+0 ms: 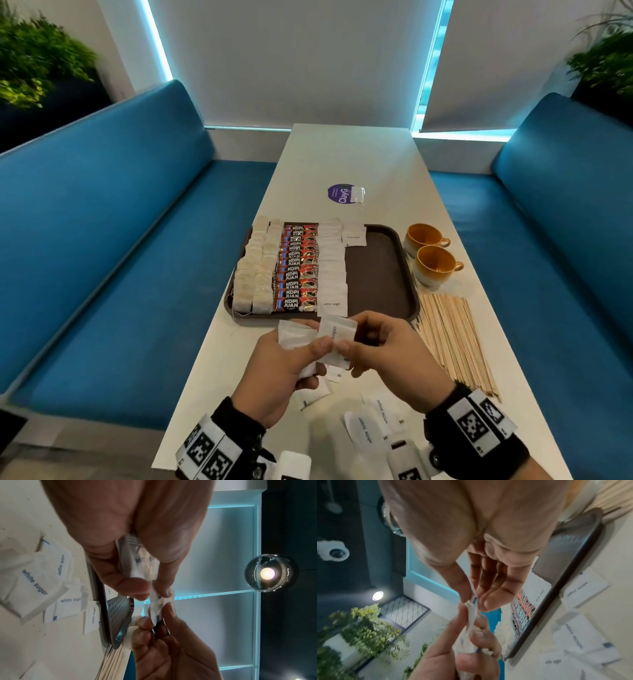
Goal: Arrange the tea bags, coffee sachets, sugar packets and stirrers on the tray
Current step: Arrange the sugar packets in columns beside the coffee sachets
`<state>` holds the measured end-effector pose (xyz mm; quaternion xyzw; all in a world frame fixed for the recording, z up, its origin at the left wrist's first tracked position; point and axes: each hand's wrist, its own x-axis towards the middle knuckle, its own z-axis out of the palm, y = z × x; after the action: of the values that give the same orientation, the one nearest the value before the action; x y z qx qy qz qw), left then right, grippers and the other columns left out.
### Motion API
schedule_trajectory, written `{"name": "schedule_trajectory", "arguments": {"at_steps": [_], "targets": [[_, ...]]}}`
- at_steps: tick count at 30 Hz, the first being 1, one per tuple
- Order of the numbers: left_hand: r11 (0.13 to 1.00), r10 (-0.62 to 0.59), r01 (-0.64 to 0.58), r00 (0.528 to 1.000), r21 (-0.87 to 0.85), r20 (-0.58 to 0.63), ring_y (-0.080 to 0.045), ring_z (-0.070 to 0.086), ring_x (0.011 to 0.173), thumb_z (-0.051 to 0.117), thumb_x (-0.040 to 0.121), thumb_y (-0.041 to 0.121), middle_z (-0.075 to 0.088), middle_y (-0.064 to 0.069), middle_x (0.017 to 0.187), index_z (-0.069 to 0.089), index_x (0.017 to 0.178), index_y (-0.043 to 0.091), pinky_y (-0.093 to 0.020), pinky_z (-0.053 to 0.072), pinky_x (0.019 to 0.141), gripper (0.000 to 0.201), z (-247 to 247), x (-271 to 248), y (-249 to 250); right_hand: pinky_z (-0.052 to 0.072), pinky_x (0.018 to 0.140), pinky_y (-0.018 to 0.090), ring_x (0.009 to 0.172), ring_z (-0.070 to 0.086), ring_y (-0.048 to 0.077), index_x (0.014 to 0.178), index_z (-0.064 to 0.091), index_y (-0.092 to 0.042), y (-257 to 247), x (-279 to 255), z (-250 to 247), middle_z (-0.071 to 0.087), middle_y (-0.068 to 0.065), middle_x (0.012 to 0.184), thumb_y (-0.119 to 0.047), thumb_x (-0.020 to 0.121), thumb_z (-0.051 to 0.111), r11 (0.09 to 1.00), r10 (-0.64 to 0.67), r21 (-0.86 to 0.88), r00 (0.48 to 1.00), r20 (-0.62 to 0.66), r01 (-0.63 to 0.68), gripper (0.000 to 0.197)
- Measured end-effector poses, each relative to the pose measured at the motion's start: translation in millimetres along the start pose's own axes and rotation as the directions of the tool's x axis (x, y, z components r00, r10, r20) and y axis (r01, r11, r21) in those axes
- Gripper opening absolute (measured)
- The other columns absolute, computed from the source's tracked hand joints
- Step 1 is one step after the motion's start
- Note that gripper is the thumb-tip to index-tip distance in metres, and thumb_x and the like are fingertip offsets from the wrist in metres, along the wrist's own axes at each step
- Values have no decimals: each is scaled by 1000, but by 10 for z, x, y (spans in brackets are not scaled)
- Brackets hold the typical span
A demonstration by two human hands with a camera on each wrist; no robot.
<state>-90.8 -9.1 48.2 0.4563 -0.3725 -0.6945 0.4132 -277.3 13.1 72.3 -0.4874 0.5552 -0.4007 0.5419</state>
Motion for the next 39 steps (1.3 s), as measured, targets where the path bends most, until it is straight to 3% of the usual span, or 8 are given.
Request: {"name": "schedule_trajectory", "arguments": {"at_steps": [4, 8, 12, 19, 23, 29, 33, 39], "targets": [[997, -43, 39, 997, -60, -59, -24, 58, 61, 77, 82, 27, 65, -10, 79, 67, 109, 4, -30, 47, 52, 37, 10, -2, 14, 65, 67, 45, 77, 75, 26, 102, 71, -7, -7, 18, -43, 75, 14, 96, -8, 87, 78, 999, 24, 42, 995, -95, -20, 17], [987, -122, 120, 992, -106, -14, -26, 60, 65, 70, 90, 31, 67, -15, 84, 67, 111, 0, -32, 49, 54, 38, 54, -23, 28, 63, 58, 35, 73, 77, 29, 101, 68, -8, -38, 19, -30, 66, 17, 102, -9, 91, 75, 999, 3, -51, 995, -98, -9, 12], [981, -130, 125, 991, -147, -24, -31, 69, 76, 73, 86, 31, 73, -18, 91, 70, 111, 2, -34, 57, 58, 38, 95, 8, 24, 61, 70, 24, 80, 70, 16, 88, 77, -24, 60, 28, 28, 65, 2, 94, -5, 85, 79, 941, -164, -315, 981, -103, 125, 20], [981, -56, 53, 998, -185, -10, -23, 71, 73, 70, 84, -5, 76, -18, 96, 69, 113, 2, -29, 59, 59, 29, 50, 44, 5, 59, 83, 23, 100, 65, 7, 98, 79, -32, 99, 9, -25, 60, -17, 103, 6, 84, 68, 919, -248, -323, 968, -30, 225, 42], [987, -20, 17, 1000, -159, -19, -23, 72, 78, 71, 83, -6, 75, -21, 106, 67, 117, 0, -29, 58, 61, 35, 27, 78, -1, 64, 74, 36, 92, 72, 23, 116, 71, -25, 106, 61, -74, 68, 4, 109, -7, 90, 73, 994, -108, -25, 983, -151, 105, 31], [994, 20, -25, 999, -104, -44, -22, 69, 80, 72, 86, -2, 76, -14, 101, 67, 113, 7, -31, 56, 67, 29, 28, 96, -17, 62, 70, 43, 71, 71, 25, 89, 74, -6, 84, 59, -87, 74, 15, 79, -21, 89, 79, 998, -58, -29, 994, -96, 55, 16], [988, -26, 18, 998, -151, -55, -29, 70, 80, 72, 88, 5, 72, -15, 92, 65, 113, 6, -36, 60, 69, 27, 60, 93, -26, 62, 71, 38, 75, 69, 18, 81, 71, -21, 104, 96, -85, 73, 1, 81, -34, 82, 84, 959, -184, -254, 956, -228, 124, 19], [991, -8, 18, 997, -132, 73, -32, 73, 100, 72, 84, 18, 74, -21, 112, 73, 110, -1, -52, 57, 95, 33, 141, 9, 25, 60, 71, 32, 89, 66, 10, 83, 77, -24, 111, 69, 73, 62, -18, 100, -25, 88, 79, 932, -238, -297, 968, -75, 206, 6]]}}
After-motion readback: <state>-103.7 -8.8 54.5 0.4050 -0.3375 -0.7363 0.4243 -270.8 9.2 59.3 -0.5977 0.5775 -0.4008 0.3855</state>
